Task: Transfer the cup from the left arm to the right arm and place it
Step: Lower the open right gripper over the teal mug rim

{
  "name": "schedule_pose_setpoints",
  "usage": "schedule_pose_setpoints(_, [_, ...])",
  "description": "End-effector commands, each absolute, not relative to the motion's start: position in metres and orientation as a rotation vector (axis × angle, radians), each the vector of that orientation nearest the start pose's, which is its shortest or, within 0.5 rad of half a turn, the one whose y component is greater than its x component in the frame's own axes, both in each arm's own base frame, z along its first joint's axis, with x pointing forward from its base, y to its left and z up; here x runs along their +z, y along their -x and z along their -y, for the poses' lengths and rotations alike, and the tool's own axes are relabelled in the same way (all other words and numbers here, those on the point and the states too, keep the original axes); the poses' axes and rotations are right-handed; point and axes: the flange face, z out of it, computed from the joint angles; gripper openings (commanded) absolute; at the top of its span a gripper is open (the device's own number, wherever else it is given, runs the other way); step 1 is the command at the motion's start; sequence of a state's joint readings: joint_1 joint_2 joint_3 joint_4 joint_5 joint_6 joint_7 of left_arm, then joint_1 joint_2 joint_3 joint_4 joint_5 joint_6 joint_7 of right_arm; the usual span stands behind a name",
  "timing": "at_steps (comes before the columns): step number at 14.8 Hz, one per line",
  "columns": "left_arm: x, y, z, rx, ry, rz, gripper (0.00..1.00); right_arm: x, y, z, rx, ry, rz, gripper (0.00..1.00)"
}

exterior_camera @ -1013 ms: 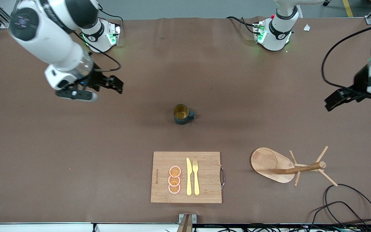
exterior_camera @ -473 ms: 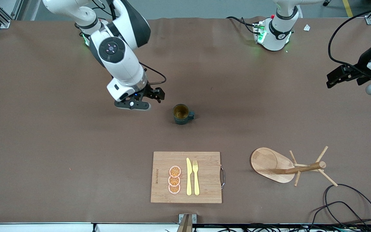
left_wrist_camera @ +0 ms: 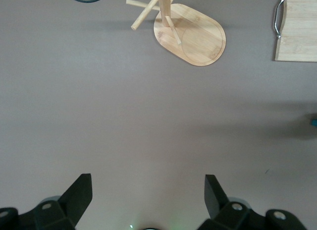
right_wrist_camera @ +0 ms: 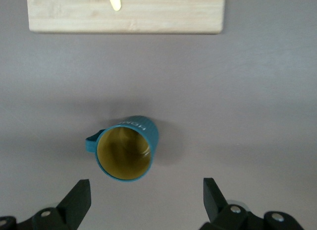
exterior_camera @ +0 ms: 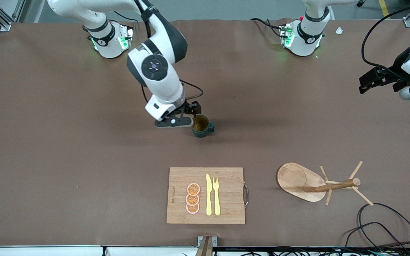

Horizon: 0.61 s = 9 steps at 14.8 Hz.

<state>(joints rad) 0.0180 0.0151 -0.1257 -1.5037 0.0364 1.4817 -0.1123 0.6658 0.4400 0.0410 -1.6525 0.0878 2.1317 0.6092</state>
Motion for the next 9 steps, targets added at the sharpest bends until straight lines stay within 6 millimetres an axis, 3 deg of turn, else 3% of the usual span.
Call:
schedule_pose_setpoints(1, [0.64,-0.545,0.054,0.038,3.121,-0.025,1.0,0.331,-0.517,-0.453,0.017,3.063,0.113,1.0])
schedule_pose_setpoints(9, [0.644,-0.548,0.046,-0.007,3.128,-0.001,1.0,0.29,-0.522,-0.457,-0.057,3.085,0.153,1.0])
